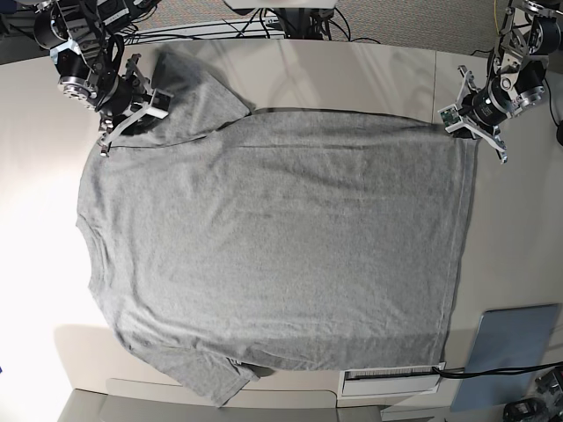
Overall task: Fold the T-shirt properly
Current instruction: 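Move both grippers down to the shoulder corners of the grey T-shirt, then grasp the shoulder corners with both grippers and lift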
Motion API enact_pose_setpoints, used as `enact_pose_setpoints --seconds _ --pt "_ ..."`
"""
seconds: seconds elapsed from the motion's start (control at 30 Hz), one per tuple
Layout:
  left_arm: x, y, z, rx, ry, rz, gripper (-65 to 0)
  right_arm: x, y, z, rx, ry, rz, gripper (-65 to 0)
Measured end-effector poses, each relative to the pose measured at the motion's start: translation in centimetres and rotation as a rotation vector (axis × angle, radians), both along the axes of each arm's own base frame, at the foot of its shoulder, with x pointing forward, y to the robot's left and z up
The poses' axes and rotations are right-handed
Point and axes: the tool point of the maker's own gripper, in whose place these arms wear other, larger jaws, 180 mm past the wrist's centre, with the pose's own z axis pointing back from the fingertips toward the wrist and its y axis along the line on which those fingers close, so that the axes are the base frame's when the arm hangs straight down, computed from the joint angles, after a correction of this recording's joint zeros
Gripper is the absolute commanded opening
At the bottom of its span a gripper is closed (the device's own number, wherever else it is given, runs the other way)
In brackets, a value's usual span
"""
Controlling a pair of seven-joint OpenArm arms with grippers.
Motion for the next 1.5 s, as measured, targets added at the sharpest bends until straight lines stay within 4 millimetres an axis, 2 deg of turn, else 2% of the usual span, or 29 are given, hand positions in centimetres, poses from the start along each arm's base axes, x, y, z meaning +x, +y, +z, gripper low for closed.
enact_pose_setpoints --seconds 0.1,0.3,0.47,0.6,0.7,0.87,1.0,1.3,1.4,1.5 --pt "0.0 0.0 0.0 -0.004 0.0 0.002 -65.0 -0.1 0.0 -0.2 0.0 0.005 -0.004 -64.5" --pt "-0.1 -0.1 0.1 -0.036 0.009 0.028 -65.0 -0.6 -1.5 -0.1 -0.067 0.038 -0.085 -65.0" --pt "-0.7 0.8 0.4 -0.039 0.063 0.08 -65.0 -3.3 -3.7 0.8 -0.185 0.104 -0.045 -65.0" --pt "-2.7 0.6 0.9 -0.016 0.119 0.074 -65.0 -4.0 -4.9 2.4 -0.212 0.078 -0.056 -65.0" --pt "-4.3 0.1 1.5 -0.016 0.145 0.077 -65.0 -5.3 -5.2 3.1 -0.189 0.1 -0.095 -65.0" --pt "-5.4 0.1 3.5 -0.056 0.131 0.109 -65.0 -6.9 -5.6 4.0 -0.194 0.119 -0.113 -65.0" --pt "-8.2 0.3 3.9 -0.071 0.212 0.125 -65.0 -8.6 -5.4 4.1 -0.203 0.156 -0.103 -65.0" --pt "-12.2 0.8 3.6 -0.057 0.298 0.138 -65.0 -11.0 -5.4 3.7 -0.215 0.221 -0.111 -65.0" --pt "-12.6 0.8 3.5 -0.056 0.309 0.139 -65.0 -11.8 -5.3 3.7 -0.218 0.239 -0.105 -65.0" --pt "-12.6 0.9 3.5 -0.053 0.309 0.139 -65.0 -11.6 -5.0 4.0 -0.214 0.23 -0.099 -65.0"
